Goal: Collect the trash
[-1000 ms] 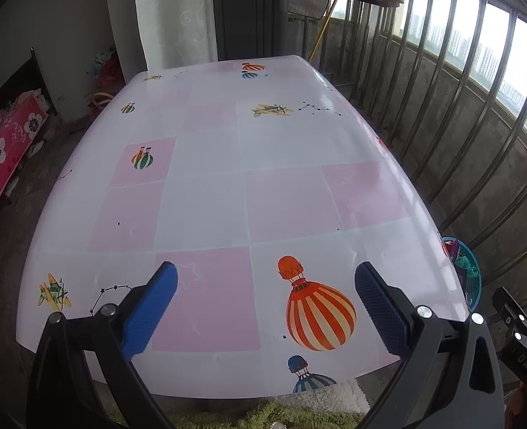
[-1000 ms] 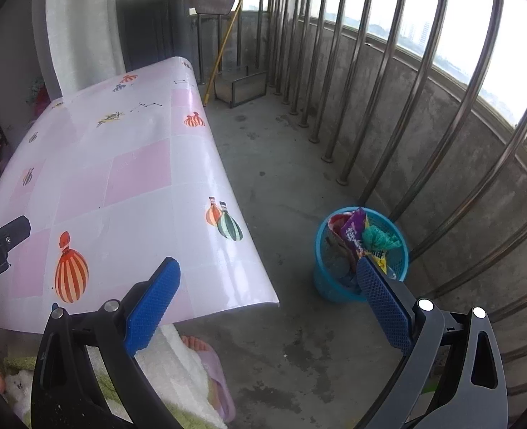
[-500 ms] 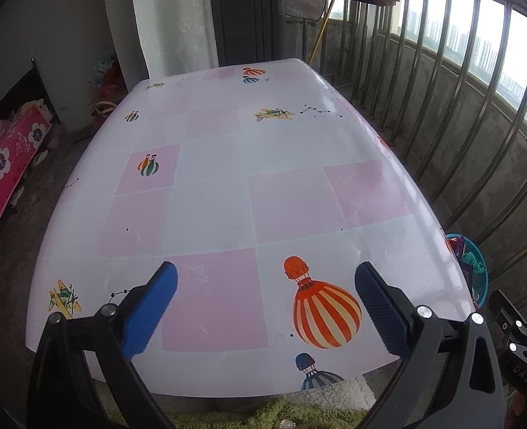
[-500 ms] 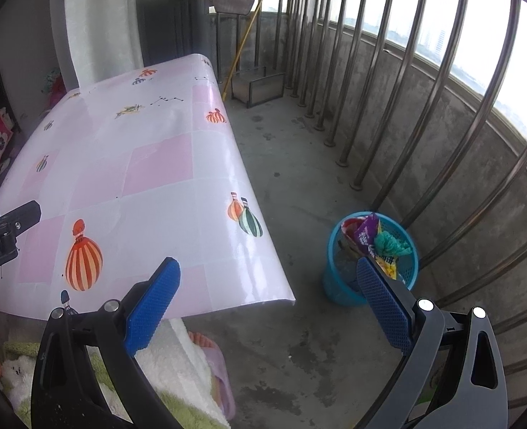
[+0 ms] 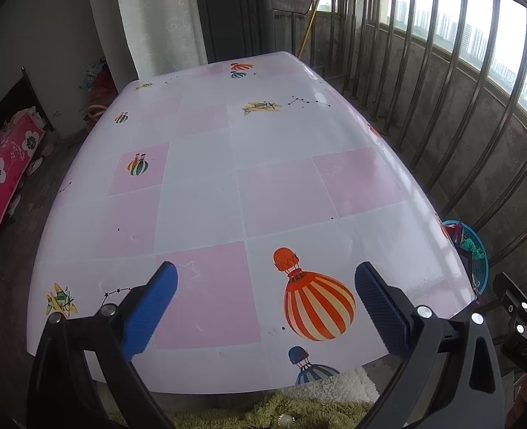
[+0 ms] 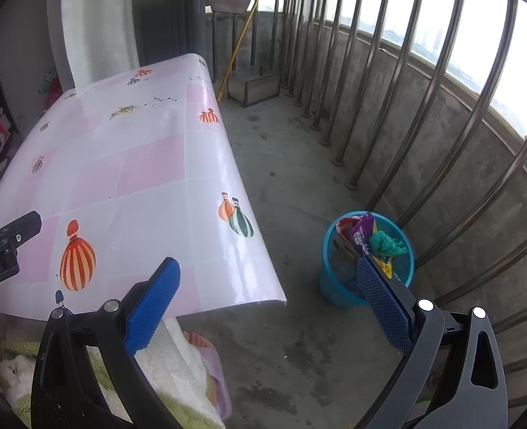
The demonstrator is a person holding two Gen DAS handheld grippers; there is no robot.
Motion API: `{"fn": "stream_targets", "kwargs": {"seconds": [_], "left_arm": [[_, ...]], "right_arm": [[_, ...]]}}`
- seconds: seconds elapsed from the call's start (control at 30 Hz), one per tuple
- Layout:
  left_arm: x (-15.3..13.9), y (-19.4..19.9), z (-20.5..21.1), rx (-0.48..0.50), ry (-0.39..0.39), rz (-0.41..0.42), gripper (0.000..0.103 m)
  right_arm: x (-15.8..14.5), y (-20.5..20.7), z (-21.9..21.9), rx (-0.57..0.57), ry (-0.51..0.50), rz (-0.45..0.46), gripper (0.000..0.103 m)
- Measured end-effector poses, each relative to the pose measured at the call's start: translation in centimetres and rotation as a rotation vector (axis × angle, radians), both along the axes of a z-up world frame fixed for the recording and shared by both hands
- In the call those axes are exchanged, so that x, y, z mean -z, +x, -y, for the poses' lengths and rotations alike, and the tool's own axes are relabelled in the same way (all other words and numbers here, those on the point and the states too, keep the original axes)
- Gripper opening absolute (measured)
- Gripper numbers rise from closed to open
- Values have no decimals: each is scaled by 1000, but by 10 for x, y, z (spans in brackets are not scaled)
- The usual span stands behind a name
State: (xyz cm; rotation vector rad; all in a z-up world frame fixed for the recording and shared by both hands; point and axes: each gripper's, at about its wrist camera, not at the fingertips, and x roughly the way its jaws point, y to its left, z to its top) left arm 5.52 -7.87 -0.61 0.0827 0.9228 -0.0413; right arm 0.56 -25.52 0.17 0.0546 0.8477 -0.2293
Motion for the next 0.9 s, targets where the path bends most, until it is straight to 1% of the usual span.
{"fn": "stream_targets", "kwargs": {"seconds": [0.47, 0.7, 0.9], "left_arm": [[1, -6, -3, 10, 26, -3, 97], [1, -11, -19, -23, 25, -8, 97], [-1, -15, -20, -20, 24, 0, 97]], "right_arm": [[-6, -1, 12, 34, -14, 19, 95], [-5, -1, 9, 21, -15, 19, 95], [-7, 0, 7, 11, -20, 20, 95]]}}
